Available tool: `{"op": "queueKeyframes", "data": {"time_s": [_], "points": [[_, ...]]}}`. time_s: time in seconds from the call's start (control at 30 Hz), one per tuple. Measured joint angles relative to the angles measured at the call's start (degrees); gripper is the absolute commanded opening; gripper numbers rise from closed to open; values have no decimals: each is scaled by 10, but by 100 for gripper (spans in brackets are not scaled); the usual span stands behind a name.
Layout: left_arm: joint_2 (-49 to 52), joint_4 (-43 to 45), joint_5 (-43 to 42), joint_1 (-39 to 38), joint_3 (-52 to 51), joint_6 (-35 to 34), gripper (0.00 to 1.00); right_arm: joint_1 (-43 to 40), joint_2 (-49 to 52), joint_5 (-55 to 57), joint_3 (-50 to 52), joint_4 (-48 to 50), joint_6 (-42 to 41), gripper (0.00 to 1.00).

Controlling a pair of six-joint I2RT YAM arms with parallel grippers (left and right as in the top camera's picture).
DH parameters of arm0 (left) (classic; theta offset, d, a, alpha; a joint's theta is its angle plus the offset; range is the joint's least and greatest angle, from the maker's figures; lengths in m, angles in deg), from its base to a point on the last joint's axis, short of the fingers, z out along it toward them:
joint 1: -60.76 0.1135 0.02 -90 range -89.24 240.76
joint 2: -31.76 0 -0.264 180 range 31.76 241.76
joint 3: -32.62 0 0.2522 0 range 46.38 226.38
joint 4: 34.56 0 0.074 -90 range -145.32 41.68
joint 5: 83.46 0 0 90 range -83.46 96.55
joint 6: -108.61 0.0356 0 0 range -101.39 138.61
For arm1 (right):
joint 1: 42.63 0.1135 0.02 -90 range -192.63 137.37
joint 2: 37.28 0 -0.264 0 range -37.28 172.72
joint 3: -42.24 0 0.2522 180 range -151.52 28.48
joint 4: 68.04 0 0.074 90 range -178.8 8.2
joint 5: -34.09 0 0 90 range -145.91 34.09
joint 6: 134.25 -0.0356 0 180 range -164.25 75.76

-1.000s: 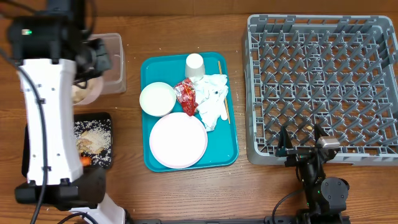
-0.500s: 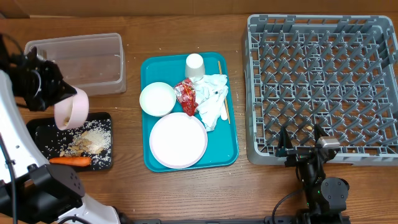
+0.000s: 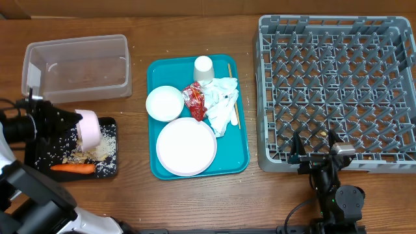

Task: Sort waste into correct bins and load items into the dishwasher rack
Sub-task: 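Tip the pink bowl over the black tray to pour out its contents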

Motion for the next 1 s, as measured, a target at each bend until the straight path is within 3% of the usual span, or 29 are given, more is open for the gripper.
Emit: {"op": "queueKeyframes", "data": {"time_s": [0.37, 0.67, 1.0], "points": [[0, 110, -157, 92, -143, 48, 4, 0, 0, 0, 0, 0, 0, 100], [0, 114, -231, 151, -158, 45, 4, 0, 0, 0, 0, 0, 0, 100], [0, 106, -260, 156, -160, 43, 4, 0, 0, 0, 0, 0, 0, 100]]}}
